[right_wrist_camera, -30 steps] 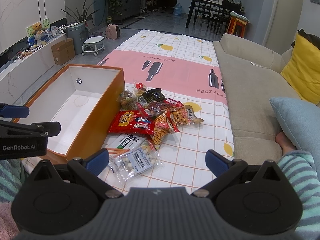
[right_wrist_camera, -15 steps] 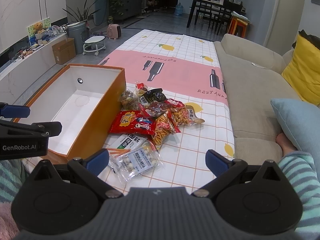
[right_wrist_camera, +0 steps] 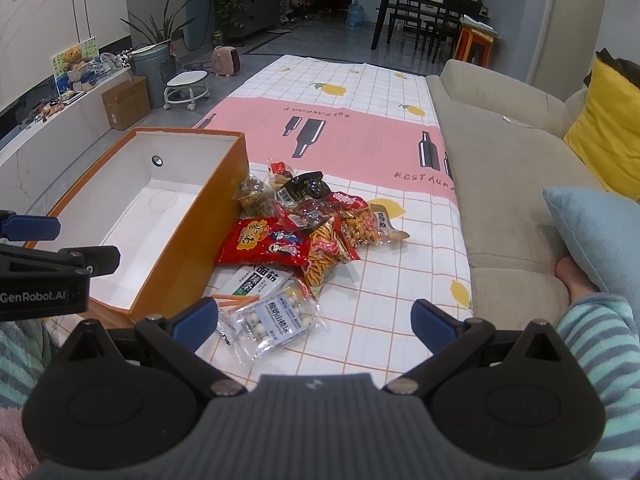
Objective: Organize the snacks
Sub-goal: 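Reach both grippers into the snack pile and grasp red snack bags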
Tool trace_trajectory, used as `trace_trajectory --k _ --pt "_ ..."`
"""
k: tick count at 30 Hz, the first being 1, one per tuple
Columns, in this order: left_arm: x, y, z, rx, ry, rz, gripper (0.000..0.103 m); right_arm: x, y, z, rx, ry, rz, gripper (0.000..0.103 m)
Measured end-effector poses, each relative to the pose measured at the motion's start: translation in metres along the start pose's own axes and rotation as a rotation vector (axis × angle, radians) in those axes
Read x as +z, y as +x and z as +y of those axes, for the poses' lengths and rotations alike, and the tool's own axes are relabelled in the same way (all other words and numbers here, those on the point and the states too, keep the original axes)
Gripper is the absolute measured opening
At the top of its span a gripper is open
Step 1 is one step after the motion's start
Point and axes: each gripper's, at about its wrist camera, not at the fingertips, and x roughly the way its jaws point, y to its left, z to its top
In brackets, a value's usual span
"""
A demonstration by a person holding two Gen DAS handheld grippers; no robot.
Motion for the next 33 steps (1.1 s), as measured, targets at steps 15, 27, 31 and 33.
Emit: trace_trajectory --k 15,27,31,33 --pt "0.035 0.035 -0.016 -0.129 0.120 0.040 0.084 0.006 0.041 -0.036 0.029 -0.007 0.013 0.099" --pt "0.074 0.114 -0.049 -0.330 0.367 0.161 0.077 0.018 0.123 -0.062 0.173 0.033 0.068 0.078" --pt "0.077 0.137 -0.051 -0.352 0.479 0.192 0.077 0.028 0.157 -0.065 0.224 0.091 0.080 0.075" --pt "0.077 0.144 -0.054 -0.356 0.553 0.192 0.077 0.033 0.172 -0.068 0.222 0.120 0.082 0.075"
